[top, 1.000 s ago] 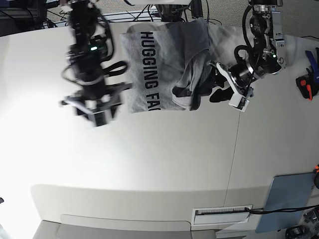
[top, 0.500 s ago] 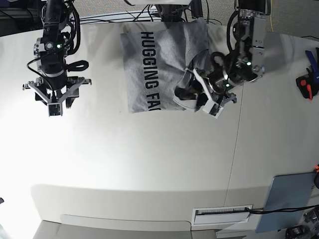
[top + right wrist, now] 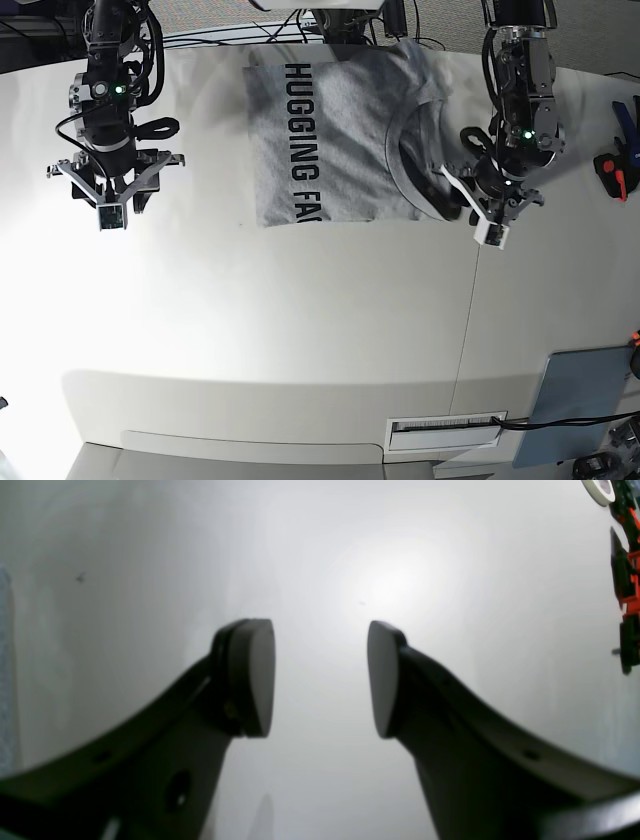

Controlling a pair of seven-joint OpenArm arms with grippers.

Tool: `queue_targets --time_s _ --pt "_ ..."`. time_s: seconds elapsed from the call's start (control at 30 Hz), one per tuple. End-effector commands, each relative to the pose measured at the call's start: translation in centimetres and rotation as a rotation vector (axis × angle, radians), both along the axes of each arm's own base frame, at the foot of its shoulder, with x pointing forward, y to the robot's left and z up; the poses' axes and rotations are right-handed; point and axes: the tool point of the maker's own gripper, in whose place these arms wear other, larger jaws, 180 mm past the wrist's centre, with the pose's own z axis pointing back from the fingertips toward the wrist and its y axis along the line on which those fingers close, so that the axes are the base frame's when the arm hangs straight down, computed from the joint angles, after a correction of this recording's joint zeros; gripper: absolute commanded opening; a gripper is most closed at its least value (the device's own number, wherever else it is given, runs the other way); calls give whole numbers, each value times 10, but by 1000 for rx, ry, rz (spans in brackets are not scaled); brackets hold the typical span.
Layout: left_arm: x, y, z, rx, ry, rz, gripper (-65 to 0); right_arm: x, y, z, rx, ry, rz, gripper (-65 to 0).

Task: Fold the T-shirt properly
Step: 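Open the right gripper and press the left gripper on the folded edge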

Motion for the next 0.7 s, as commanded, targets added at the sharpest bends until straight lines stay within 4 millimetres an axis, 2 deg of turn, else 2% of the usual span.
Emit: queue_targets --time_s 0.0,0.03,0.17,0.27,0.3,0.37,0.43,0.5,0.53,0.6,0.67 --pt "8 5 13 6 -48 3 -338 5 -2 13 -16 -46 5 -354" --pt "8 6 13 8 -48 6 -317 5 -2 12 -16 -45 5 -354" --pt "9 13 18 -24 -63 27 -313 6 -1 12 -10 -45 7 -354" --pt "4 1 38 -142 -121 -54 -317 7 11 9 34 -39 61 -354" --pt "0 -5 47 -187 -141 -94 -333 8 17 8 58 -38 88 -354" --pt "-16 -21 60 -262 -153 -200 -406 10 30 8 102 -44 146 -358" --pt "-38 -41 64 -324 -133 -325 -514 12 41 9 138 -51 193 -404" --pt "-58 -55 58 -395 -67 -375 -614 15 50 11 164 -58 236 -491" --pt "-67 -62 53 -417 -28 -396 -639 17 54 13 173 -63 257 -541" --pt "-88 -73 37 -414 64 -437 -648 21 59 17 186 -77 285 -627" --pt "-108 -81 19 -378 162 -477 -648 23 61 20 186 -89 296 -650"
